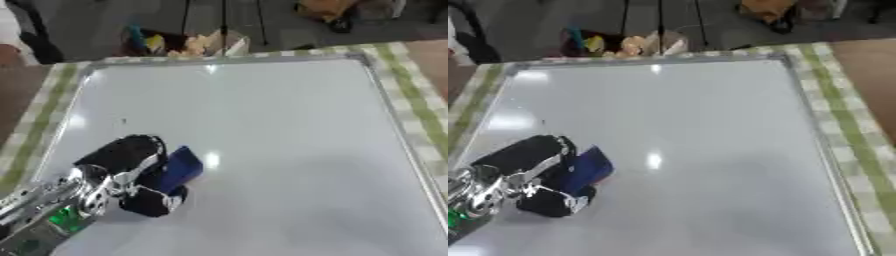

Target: Wipe the whiteboard clean with a brush.

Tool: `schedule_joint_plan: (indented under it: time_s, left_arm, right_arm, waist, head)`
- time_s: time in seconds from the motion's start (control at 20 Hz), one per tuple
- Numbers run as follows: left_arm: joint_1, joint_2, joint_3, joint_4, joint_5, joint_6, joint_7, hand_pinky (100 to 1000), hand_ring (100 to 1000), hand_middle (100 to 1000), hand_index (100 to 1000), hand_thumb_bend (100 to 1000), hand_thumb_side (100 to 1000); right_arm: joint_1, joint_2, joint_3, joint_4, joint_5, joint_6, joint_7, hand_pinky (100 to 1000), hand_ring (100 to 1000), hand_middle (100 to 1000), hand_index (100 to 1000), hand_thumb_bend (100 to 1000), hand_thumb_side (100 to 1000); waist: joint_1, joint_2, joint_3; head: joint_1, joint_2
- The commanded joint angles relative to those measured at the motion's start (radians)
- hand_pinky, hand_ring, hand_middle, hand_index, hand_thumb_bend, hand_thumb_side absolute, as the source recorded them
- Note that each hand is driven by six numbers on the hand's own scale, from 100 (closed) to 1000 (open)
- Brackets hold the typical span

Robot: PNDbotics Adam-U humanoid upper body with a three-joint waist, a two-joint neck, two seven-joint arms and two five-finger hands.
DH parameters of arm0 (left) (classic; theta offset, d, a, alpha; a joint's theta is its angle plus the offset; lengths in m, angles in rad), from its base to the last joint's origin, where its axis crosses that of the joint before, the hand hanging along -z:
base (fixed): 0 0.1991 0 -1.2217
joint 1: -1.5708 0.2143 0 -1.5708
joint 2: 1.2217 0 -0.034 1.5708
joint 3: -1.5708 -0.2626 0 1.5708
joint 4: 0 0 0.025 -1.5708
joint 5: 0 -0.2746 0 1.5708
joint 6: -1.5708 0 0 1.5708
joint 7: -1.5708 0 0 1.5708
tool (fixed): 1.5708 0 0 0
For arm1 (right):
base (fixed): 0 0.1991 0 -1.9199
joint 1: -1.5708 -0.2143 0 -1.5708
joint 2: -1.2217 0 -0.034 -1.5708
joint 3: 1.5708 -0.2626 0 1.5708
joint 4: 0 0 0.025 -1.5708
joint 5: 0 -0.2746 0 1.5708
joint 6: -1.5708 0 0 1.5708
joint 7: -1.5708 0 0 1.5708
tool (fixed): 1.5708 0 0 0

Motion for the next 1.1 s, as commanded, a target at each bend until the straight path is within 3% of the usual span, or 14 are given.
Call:
schedule_joint_plan:
  time_s: [0.05,0.75,0.8,0.85,1.1]
  left_arm:
    - [-0.009,0.039,0.032,-0.014,-0.009,0.012,-0.002,443,562,484,100,215,338]
    - [-0.024,0.04,0.111,0.078,-0.031,0.025,0.057,435,554,476,100,199,337]
    - [-0.028,0.039,0.117,0.088,-0.031,0.026,0.06,435,554,477,100,119,370]
    - [-0.032,0.038,0.124,0.1,-0.032,0.026,0.064,435,554,476,100,197,338]
    - [-0.05,0.031,0.15,0.167,-0.022,0.021,0.067,439,557,479,100,199,345]
  right_arm:
    - [-0.005,-0.016,-0.003,-0.015,-0.002,-0.001,0.005,651,580,513,699,100,781]
    - [-0.005,-0.01,0.0,-0.015,-0.003,0.002,0.008,653,580,511,701,100,780]
    - [-0.005,-0.01,-0.001,-0.015,-0.004,0.002,0.009,653,580,511,700,100,787]
    - [-0.005,-0.01,-0.001,-0.015,-0.005,0.002,0.009,653,580,511,700,100,779]
    - [-0.007,-0.015,-0.003,-0.015,-0.008,-0.004,0.009,654,581,512,700,100,779]
  waist:
    - [-0.003,-0.021,0.0]
    - [0.001,-0.016,-0.007]
    - [0.002,-0.015,-0.008]
    - [0.003,-0.015,-0.01]
    - [0.007,-0.015,-0.02]
  head:
    - [0.0,-0.013]
    - [0.015,-0.026]
    - [0.017,-0.027]
    - [0.018,-0.028]
    - [0.029,-0.031]
